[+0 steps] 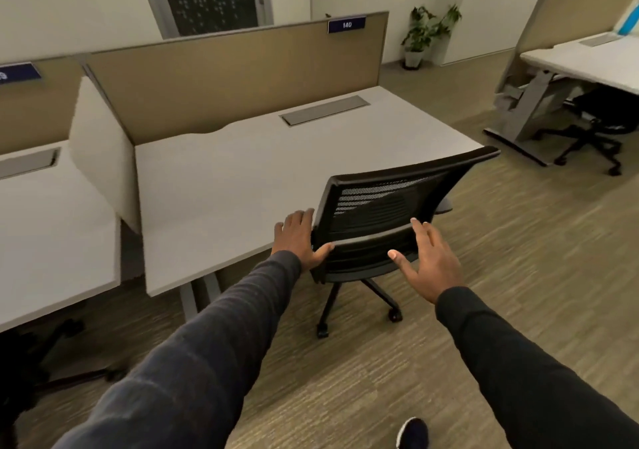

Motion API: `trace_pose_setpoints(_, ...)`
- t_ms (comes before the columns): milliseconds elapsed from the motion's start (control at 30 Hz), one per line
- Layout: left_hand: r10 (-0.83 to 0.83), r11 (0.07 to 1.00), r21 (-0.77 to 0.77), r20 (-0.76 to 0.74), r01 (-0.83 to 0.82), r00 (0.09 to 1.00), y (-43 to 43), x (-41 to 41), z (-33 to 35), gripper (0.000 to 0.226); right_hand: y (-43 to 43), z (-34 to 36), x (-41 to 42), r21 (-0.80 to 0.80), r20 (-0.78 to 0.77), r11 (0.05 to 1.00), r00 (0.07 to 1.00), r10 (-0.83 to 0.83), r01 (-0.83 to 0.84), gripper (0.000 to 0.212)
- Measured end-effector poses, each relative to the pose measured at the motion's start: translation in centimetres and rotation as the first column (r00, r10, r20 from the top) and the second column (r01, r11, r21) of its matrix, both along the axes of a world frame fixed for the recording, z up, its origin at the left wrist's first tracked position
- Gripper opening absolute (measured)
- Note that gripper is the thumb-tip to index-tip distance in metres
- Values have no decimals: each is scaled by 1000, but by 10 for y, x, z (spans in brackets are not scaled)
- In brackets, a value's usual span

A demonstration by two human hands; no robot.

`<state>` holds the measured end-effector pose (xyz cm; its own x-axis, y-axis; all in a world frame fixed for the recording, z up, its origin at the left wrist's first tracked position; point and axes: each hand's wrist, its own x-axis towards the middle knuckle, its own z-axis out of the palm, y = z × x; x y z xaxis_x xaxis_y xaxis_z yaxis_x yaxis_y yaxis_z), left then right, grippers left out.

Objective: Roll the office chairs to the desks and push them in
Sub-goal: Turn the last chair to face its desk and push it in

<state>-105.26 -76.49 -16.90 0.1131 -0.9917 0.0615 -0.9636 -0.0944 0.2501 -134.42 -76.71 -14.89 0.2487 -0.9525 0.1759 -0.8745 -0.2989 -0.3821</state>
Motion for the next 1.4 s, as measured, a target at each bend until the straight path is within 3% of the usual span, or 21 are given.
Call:
trace_pose_setpoints(133, 137, 986, -74, -160, -151, 978, -58, -36, 20, 100, -76, 7, -45, 8, 53, 999, 998, -31, 31, 92)
trace_pose_setpoints(233, 236, 952, -85, -404, -293, 884, -93, -58, 28, 91, -125, 17, -71, 8, 95, 1000, 995, -13, 13, 97)
trace_pose_setpoints(300, 291, 904, -93, -581, -418, 760, -108, -65, 31, 67, -152, 24, -83, 29, 102, 999, 995, -20, 17, 100)
trace_pose_setpoints(367, 344, 859, -70, -654, -506, 674, -117, -67, 32, 33, -175, 29, -92, 70, 107, 997, 993, -42, 34, 102)
trace_pose_setpoints(467, 353, 864, -47, -654, -502, 669, -113, -64, 30, 16, -201, 30, -99, 118, 123, 991, 990, -76, 61, 104)
trace_pose_setpoints(667, 311, 895, -85, -587, -439, 748, -89, -64, 25, 24, -217, 18, -108, 51, 18, 997, 998, -59, 58, 106)
trace_pose_setpoints(867, 314, 890, -98, -577, -446, 754, -57, -75, 24, 28, -204, 6, -110, -24, 68, 1000, 998, 10, -8, 101)
trace_pose_setpoints(1067, 326, 867, -96, -635, -490, 700, -18, -103, 31, 33, -198, 1, -122, -116, 112, 986, 985, 129, -116, 102)
trace_pose_setpoints(1333, 417, 775, 7, -757, -632, 503, 13, -128, 33, 27, -196, 3, -120, -114, 122, 969, 965, 231, -218, 102)
trace_pose_setpoints(1400, 436, 746, -35, -729, -665, 528, 15, -123, 29, 30, -192, 4, -110, -113, 137, 968, 962, 238, -223, 102)
